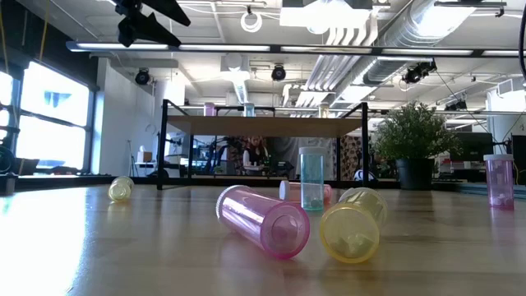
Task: Pick and place medicine bottles onto shelf by color
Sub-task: Put the bottom right orange pill bottle on the shelf
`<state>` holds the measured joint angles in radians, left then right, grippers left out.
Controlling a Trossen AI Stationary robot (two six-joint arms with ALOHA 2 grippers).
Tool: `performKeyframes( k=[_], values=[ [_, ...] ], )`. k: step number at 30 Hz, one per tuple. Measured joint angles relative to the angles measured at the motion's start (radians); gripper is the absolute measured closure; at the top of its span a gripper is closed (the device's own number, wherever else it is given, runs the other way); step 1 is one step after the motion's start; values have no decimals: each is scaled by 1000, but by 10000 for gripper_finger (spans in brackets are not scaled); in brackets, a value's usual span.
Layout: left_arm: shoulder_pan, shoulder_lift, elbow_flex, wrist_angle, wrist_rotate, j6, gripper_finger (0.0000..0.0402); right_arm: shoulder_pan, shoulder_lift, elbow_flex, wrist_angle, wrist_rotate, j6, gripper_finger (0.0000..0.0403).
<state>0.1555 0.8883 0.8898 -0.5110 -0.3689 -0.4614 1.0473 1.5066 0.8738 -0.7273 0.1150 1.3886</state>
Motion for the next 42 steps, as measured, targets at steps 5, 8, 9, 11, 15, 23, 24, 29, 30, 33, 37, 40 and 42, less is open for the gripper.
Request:
performKeyframes(
  k=[5, 8, 9, 11, 15, 23, 24, 29, 30, 33, 37, 40, 42],
  values=[
    [0, 0, 0, 0, 0, 0, 147, 0, 0, 0, 5, 1, 2, 292],
    [0, 0, 0, 0, 2, 0, 147, 0, 0, 0, 9, 3, 2, 298],
    [0, 0, 0, 0, 3, 0, 147, 0, 0, 0, 13, 3, 2, 299],
    [0, 0, 0, 0, 3, 0, 147, 0, 0, 0, 20, 3, 2, 300],
    [0, 0, 0, 0, 4, 0, 147, -13, 0, 4, 36, -16, 2, 301],
    [0, 0, 0, 0, 4, 32, 147, -132, -10, 78, 36, -18, -70, 302],
    [0, 0, 0, 0, 3, 43, 147, -157, -13, 89, 35, -18, -89, 302],
    [0, 0, 0, 0, 16, 102, 147, -299, -34, 136, 24, -17, -200, 302],
    [0, 0, 0, 0, 21, 114, 147, -332, -38, 143, 19, -18, -224, 303],
    [1, 0, 0, 0, 22, 142, 147, -441, -47, 177, 7, -20, -316, 303],
    [1, 0, 0, -1, 22, 151, 147, -587, -50, 240, -10, -22, -471, 303],
    [1, 0, 0, -1, 22, 151, 147, -691, -50, 281, -17, -23, -566, 303],
    [1, 0, 0, -1, 22, 151, 147, -755, -50, 308, -27, -22, -622, 303]
  ],
)
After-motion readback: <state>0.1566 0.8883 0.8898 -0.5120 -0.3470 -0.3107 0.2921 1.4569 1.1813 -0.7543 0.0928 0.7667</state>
